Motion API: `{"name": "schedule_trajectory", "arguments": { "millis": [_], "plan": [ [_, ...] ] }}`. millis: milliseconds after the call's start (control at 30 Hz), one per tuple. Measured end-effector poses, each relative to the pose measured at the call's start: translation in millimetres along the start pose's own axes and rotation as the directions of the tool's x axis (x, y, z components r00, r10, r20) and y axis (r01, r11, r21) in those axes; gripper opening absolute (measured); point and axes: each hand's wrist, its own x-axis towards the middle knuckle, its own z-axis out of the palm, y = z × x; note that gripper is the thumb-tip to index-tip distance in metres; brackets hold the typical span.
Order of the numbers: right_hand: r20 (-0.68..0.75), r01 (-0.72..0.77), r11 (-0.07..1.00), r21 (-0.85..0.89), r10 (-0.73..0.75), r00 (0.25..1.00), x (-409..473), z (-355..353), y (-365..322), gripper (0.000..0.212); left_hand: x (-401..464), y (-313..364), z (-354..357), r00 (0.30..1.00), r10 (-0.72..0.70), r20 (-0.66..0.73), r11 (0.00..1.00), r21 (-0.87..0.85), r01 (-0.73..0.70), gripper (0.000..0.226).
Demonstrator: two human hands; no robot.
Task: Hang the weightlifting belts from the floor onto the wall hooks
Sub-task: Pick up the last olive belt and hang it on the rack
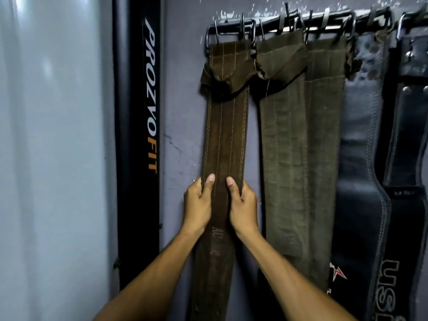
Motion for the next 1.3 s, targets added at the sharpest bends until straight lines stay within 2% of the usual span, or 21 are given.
{"name": "schedule_trajectory", "arguments": {
  "millis": [100,167,233,333,400,467,533,600,633,700,767,833,900,967,1033,1100,1167,1300],
  "plan": [
    [0.078,-0.105,0.99,0.094,0.098,0.992,-24.7,-8.6,13.1,0.035,-19.6,-15.5,-6.4,0.998,-0.033,0.057,0.996,-0.079,0.038,0.035],
    [0.128,-0.178,0.982,0.058,0.17,0.977,-54.8,-20.4,34.1,0.043,-44.4,-38.6,-14.7,0.986,-0.112,0.12,0.988,-0.096,0.124,0.038],
    [0.122,-0.237,0.971,-0.016,0.237,0.964,-86.2,-27.7,53.6,0.047,-73.0,-65.3,-20.2,0.973,-0.197,0.124,0.977,-0.055,0.205,0.039],
    [0.025,-0.285,0.958,-0.033,0.286,0.958,-107.1,-26.0,69.0,0.029,-95.0,-93.8,-18.8,0.965,-0.26,0.029,0.965,-0.035,0.261,0.038],
    [0.027,-0.324,0.946,0.0,0.324,0.946,-103.9,-23.3,68.2,0.017,-94.0,-98.1,-15.1,0.966,-0.259,-0.01,0.966,0.007,0.26,0.041],
    [0.048,-0.339,0.94,0.04,0.337,0.94,-103.8,-24.7,68.5,0.016,-94.8,-99.8,-15.4,0.969,-0.248,0.012,0.969,-0.004,0.248,0.047],
    [0.104,-0.352,0.933,0.075,0.343,0.933,-118.0,-30.4,75.5,0.024,-102.8,-108.6,-21.8,0.967,-0.249,0.056,0.967,-0.041,0.251,0.05],
    [0.156,-0.401,0.914,0.059,0.388,0.908,-143.7,-38.9,87.7,0.031,-121.1,-125.1,-31.4,0.949,-0.299,0.095,0.952,-0.03,0.303,0.052],
    [0.161,-0.416,0.908,0.037,0.406,0.9,-156.5,-43.4,94.6,0.028,-133.6,-134.3,-35.9,0.937,-0.333,0.102,0.941,-0.021,0.337,0.052],
    [0.134,-0.443,0.897,0.012,0.437,0.889,-173.2,-47.9,103.5,0.015,-156.4,-148.6,-40.1,0.914,-0.401,0.061,0.916,-0.002,0.402,0.049],
    [0.113,-0.459,0.888,0.0,0.456,0.883,-173.8,-46.6,103.4,0.018,-167.5,-151.8,-35.3,0.897,-0.441,-0.035,0.897,0.019,0.442,0.042],
    [0.117,-0.479,0.878,0.008,0.475,0.872,-169.7,-46.0,100.7,0.02,-166.3,-151.9,-29.1,0.883,-0.464,-0.066,0.883,0.046,0.467,0.041],
    [0.152,-0.496,0.868,0.014,0.489,0.859,-173.3,-51.8,103.9,0.012,-167.6,-150.7,-28.9,0.88,-0.473,-0.038,0.877,0.072,0.474,0.04],
    [0.233,-0.51,0.859,-0.036,0.504,0.832,-187.3,-64.9,112.0,0.026,-179.4,-156.4,-37.5,0.881,-0.473,0.008,0.872,0.152,0.466,0.039],
    [0.299,-0.505,0.84,-0.196,0.542,0.785,-210.4,-80.9,125.7,0.035,-203.5,-174.0,-53.4,0.882,-0.468,0.055,0.842,0.331,0.426,0.04],
    [0.325,-0.5,0.81,-0.306,0.582,0.745,-230.0,-95.3,138.9,0.023,-228.1,-190.8,-69.2,0.875,-0.47,0.12,0.801,0.475,0.365,0.044],
    [0.29,-0.526,0.789,-0.317,0.609,0.739,-234.9,-102.2,145.6,0.015,-240.8,-195.8,-74.0,0.865,-0.468,0.181,0.807,0.486,0.335,0.049],
    [0.251,-0.499,0.771,-0.397,0.614,0.749,-226.5,-103.9,146.7,0.016,-237.7,-193.7,-68.9,0.847,-0.486,0.217,0.82,0.449,0.355,0.05]
  ]
}}
